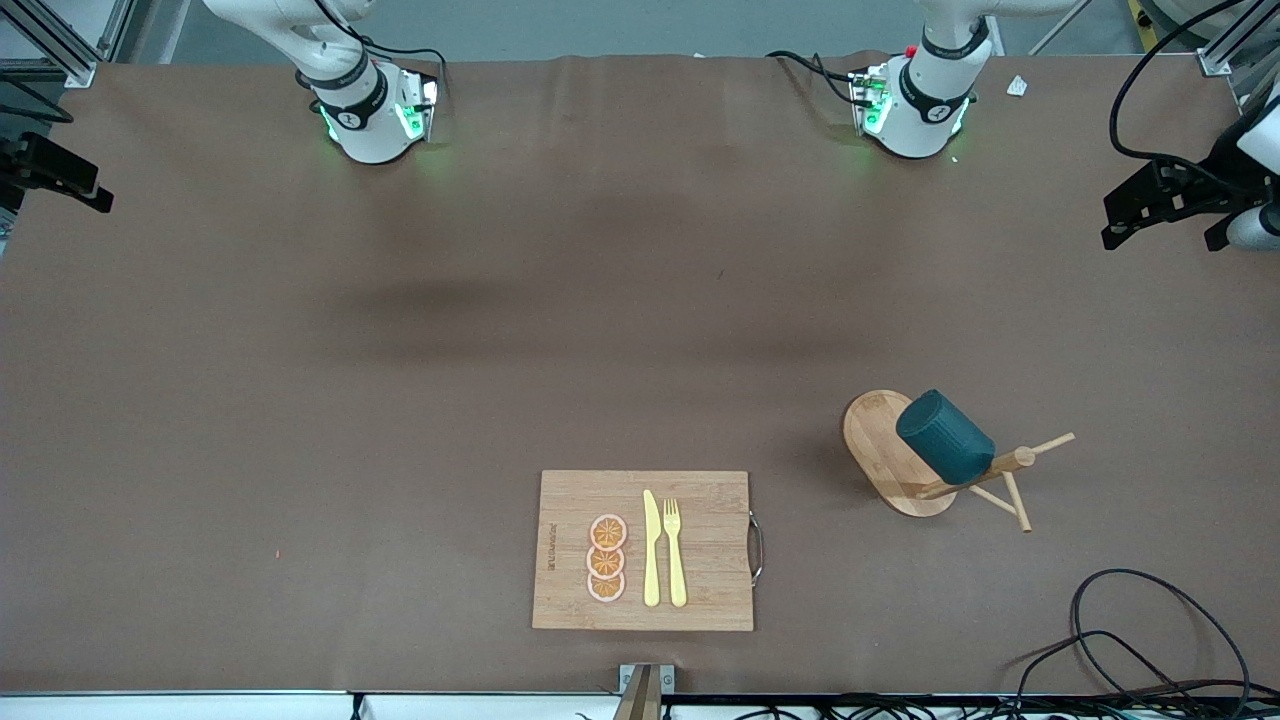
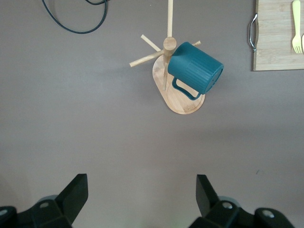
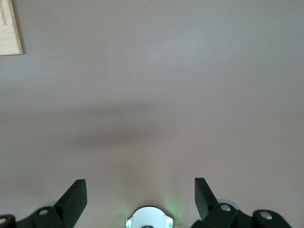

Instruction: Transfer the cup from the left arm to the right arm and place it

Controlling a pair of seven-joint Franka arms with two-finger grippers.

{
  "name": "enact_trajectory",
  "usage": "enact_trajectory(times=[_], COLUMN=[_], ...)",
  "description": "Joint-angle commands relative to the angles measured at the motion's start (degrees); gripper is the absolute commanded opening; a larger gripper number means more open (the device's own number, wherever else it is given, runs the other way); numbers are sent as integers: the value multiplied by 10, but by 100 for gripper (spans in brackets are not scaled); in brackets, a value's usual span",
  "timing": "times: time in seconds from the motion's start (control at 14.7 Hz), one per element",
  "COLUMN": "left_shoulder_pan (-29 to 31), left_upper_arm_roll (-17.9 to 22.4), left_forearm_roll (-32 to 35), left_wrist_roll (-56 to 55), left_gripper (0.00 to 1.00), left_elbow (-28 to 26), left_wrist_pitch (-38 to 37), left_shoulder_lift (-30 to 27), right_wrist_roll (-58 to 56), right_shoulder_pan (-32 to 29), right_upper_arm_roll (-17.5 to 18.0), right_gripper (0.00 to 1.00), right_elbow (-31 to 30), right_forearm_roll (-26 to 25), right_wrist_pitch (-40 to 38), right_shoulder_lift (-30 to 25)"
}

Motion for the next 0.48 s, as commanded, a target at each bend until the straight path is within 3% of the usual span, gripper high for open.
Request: enact_trajectory(times=[0.0, 0.41], left_shoulder_pan=[1, -2], left_upper_arm_roll=[-1, -11], left_forearm_roll=[-3, 1], left_wrist_roll=[3, -4], left_gripper=[100, 100], left_elbow=[-1, -2], left_wrist_pitch=[4, 0], left_shoulder_lift=[1, 14], right_wrist_roll=[-5, -5], right_shoulder_pan=[-5, -5], right_upper_arm_roll=[2, 2], right_gripper=[100, 100], right_elbow=[-3, -3], right_forearm_roll=[4, 4], right_wrist_pitch=[-3, -3], right_shoulder_lift=[-8, -8])
